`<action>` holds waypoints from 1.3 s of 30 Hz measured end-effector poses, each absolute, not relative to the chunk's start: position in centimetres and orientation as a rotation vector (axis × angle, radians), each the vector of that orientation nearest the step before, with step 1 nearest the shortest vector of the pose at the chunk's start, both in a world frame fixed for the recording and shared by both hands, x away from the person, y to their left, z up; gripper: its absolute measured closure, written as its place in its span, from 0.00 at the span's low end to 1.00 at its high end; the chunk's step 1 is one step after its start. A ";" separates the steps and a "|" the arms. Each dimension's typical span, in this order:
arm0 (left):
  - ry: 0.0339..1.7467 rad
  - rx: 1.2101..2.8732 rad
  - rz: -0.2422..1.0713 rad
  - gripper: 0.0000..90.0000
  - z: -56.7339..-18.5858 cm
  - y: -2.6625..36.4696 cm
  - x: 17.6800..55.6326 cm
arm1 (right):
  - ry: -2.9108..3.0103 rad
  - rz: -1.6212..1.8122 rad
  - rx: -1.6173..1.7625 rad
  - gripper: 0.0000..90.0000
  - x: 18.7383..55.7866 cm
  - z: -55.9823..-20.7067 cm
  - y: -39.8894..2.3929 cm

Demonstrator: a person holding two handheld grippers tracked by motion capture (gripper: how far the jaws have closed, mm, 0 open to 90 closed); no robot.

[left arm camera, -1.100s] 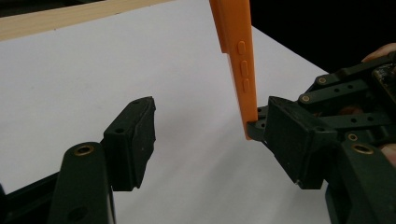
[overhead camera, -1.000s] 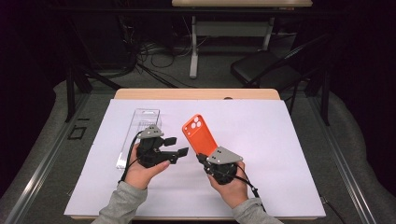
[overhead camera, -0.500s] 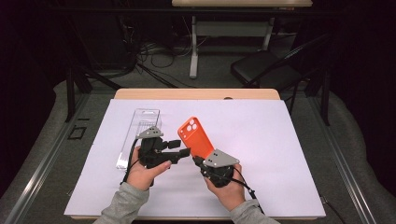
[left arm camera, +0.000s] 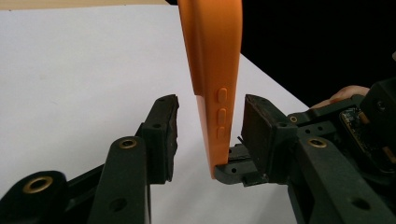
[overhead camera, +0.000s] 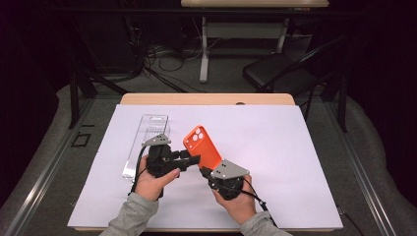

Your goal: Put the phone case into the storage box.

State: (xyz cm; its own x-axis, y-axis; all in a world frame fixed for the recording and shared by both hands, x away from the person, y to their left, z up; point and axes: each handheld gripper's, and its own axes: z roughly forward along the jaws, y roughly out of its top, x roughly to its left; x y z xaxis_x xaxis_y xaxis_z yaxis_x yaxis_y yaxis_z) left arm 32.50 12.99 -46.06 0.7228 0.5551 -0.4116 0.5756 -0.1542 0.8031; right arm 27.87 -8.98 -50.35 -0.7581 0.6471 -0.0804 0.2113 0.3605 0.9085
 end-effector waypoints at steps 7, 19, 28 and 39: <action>0.890 1.802 -0.026 0.67 -46.1 13.1 32.5 | 2.206 1.383 0.746 0.99 27.8 -50.4 -8.9; 0.882 1.801 -0.057 0.75 -46.3 13.1 32.5 | 2.216 1.393 0.737 0.99 27.6 -50.5 -8.7; 0.901 1.794 -0.066 0.80 -46.5 13.1 32.5 | 2.222 1.394 0.736 0.99 27.6 -50.6 -8.5; 0.940 1.776 -0.088 0.85 -46.5 13.3 32.4 | 2.227 1.399 0.733 0.99 27.5 -50.7 -8.4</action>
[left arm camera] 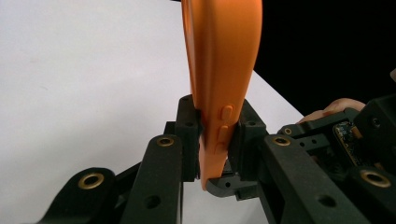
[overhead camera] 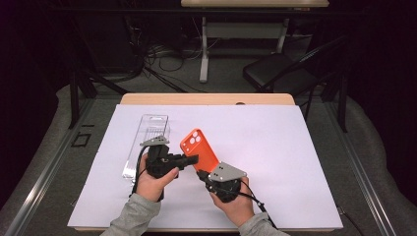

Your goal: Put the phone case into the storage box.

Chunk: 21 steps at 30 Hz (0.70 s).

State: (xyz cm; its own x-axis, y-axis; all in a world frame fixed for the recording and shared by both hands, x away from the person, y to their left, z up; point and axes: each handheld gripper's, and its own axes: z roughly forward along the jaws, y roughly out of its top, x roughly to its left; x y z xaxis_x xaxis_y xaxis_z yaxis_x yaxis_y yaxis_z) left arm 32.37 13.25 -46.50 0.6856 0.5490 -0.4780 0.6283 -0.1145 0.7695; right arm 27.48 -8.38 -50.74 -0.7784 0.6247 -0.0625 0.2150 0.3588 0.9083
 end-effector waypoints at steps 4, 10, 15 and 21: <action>0.959 1.759 -0.097 0.86 -46.6 13.2 32.3 | 2.230 1.401 0.734 0.99 27.5 -50.7 -8.4; 0.982 1.752 -0.111 0.87 -46.6 13.2 32.3 | 2.236 1.403 0.733 0.99 27.5 -50.8 -8.3; 0.997 1.746 -0.113 0.87 -46.7 13.2 32.3 | 2.238 1.403 0.736 0.99 27.5 -50.8 -8.3; 1.007 1.742 -0.109 0.88 -46.7 13.1 32.2 | 2.240 1.407 0.742 0.99 27.6 -50.9 -8.3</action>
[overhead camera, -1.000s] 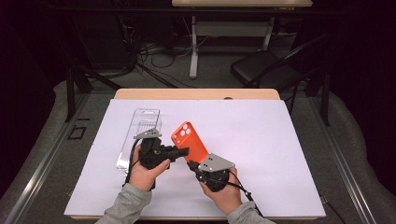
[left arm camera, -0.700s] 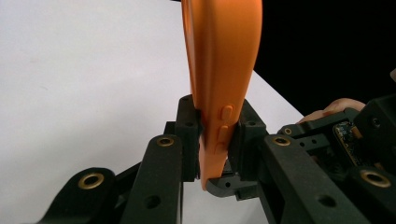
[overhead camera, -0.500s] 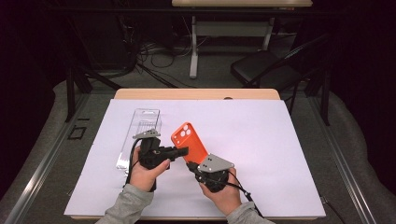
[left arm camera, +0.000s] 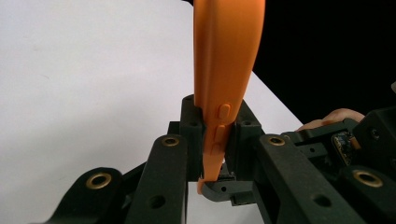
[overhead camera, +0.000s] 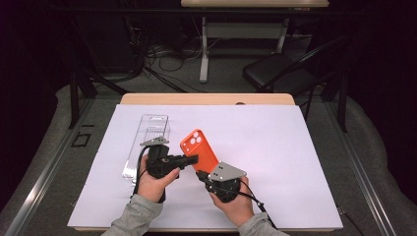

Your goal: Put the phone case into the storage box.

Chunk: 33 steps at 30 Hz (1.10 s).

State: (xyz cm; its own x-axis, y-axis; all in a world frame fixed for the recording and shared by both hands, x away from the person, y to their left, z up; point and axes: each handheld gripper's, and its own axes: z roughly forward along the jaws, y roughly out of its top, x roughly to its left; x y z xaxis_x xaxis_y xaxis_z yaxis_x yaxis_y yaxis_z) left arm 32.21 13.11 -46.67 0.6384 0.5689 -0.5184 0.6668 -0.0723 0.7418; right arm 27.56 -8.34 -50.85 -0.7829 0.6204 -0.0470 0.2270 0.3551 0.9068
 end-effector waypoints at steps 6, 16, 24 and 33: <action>1.015 1.739 -0.109 0.88 -46.7 13.1 32.2 | 2.243 1.412 0.748 0.98 27.6 -50.9 -8.3; 1.021 1.737 -0.116 0.89 -46.7 13.1 32.2 | 2.252 1.415 0.747 0.98 27.7 -50.9 -8.4; 1.028 1.728 -0.127 0.89 -46.7 13.1 32.2 | 2.252 1.415 0.744 0.97 27.6 -50.8 -8.3; 1.033 1.724 -0.132 0.89 -46.8 13.1 32.2 | 2.250 1.421 0.742 0.94 27.6 -50.8 -8.3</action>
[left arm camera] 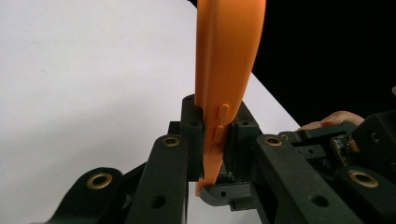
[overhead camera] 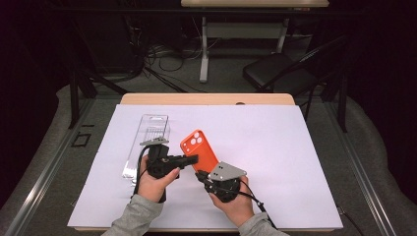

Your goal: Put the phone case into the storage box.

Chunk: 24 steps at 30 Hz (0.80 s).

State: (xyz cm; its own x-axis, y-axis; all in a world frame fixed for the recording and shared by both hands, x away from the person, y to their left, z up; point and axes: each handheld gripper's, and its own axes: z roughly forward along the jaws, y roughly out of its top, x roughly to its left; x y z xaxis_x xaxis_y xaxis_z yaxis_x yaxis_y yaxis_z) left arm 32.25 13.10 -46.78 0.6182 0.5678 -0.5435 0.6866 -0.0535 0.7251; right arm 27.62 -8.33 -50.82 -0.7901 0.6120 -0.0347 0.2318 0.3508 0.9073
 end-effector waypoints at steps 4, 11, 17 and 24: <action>1.034 1.726 -0.131 0.89 -46.8 13.1 32.2 | 2.253 1.420 0.737 0.93 27.6 -50.8 -8.3; 1.035 1.730 -0.136 0.89 -46.9 13.1 32.3 | 2.256 1.417 0.737 0.90 27.6 -50.9 -8.3; 1.039 1.731 -0.138 0.89 -46.9 13.1 32.4 | 2.259 1.419 0.738 0.87 27.6 -50.9 -8.2; 1.038 1.723 -0.144 0.89 -46.9 13.3 32.5 | 2.254 1.421 0.739 0.83 27.6 -50.9 -8.3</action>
State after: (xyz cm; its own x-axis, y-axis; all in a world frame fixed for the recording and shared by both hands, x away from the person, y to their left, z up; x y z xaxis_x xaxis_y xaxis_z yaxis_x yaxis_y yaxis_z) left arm 32.47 13.32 -46.95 0.6135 0.5650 -0.5517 0.6939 -0.0523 0.7182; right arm 27.65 -8.26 -50.87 -0.7923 0.6091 -0.0347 0.2314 0.3526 0.9067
